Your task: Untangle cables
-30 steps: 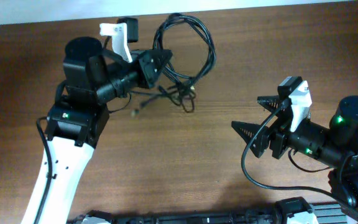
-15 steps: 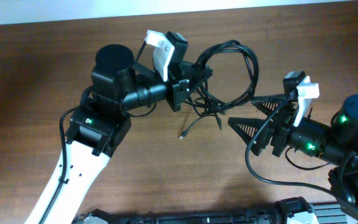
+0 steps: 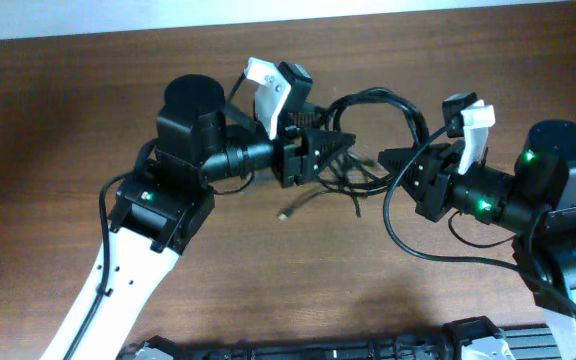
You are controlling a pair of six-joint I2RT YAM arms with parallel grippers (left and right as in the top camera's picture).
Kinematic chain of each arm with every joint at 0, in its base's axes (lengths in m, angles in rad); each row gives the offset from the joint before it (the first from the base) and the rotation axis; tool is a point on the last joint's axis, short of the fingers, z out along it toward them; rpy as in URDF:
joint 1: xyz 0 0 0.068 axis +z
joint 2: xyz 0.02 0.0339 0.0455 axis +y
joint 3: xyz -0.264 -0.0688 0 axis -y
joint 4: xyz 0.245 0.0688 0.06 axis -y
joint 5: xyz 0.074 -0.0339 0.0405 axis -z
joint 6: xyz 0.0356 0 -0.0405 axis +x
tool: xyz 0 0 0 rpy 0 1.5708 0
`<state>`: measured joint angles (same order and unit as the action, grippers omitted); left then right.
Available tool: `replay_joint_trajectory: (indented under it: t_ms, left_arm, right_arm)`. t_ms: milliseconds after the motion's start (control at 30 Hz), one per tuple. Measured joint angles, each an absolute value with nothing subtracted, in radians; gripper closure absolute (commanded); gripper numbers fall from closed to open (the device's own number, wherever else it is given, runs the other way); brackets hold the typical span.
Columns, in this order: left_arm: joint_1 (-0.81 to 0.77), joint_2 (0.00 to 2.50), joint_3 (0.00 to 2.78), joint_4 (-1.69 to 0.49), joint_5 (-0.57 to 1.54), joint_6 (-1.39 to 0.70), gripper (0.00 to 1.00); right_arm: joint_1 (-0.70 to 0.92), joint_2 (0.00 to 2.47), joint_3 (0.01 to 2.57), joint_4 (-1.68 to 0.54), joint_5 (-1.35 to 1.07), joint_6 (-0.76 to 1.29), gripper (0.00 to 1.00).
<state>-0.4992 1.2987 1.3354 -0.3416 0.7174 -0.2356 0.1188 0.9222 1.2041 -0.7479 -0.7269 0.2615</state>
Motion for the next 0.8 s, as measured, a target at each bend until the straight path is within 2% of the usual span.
replay_joint_trajectory:
  t_ms: [133, 233, 300, 467, 600, 700, 800]
  left_arm:
    - [-0.499, 1.298, 1.336, -0.506, 0.459, -0.231, 0.12]
    - [-0.499, 1.298, 1.336, -0.604, 0.280, -0.231, 0.13]
    - [-0.499, 1.298, 1.336, -0.625, 0.234, -0.231, 0.15]
    - [-0.499, 1.298, 1.336, -0.625, 0.325, -0.220, 0.14]
    - [-0.499, 1.298, 1.336, -0.624, 0.441, -0.187, 0.10]
    - [-0.499, 1.298, 1.336, -0.585, 0.530, -0.178, 0.01]
    - [-0.499, 1.298, 1.336, -0.531, 0.577, -0.194, 0.01]
  right_arm:
    - [0.119, 0.924, 1.204, -0.724, -0.722, 0.257, 0.96]
    - [0.119, 0.926, 1.204, -0.701, -0.722, 0.254, 0.96]
    - [0.119, 0.926, 1.204, -0.694, -0.722, 0.254, 0.96]
    - [0.119, 0.926, 1.204, -0.665, -0.728, 0.255, 0.96]
    - [0.119, 0.927, 1.204, -0.581, -0.767, 0.259, 0.96]
    - [0.119, 0.927, 1.204, -0.526, -0.786, 0.286, 0.96]
    - [0.119, 0.927, 1.202, -0.460, -0.846, 0.294, 0.96]
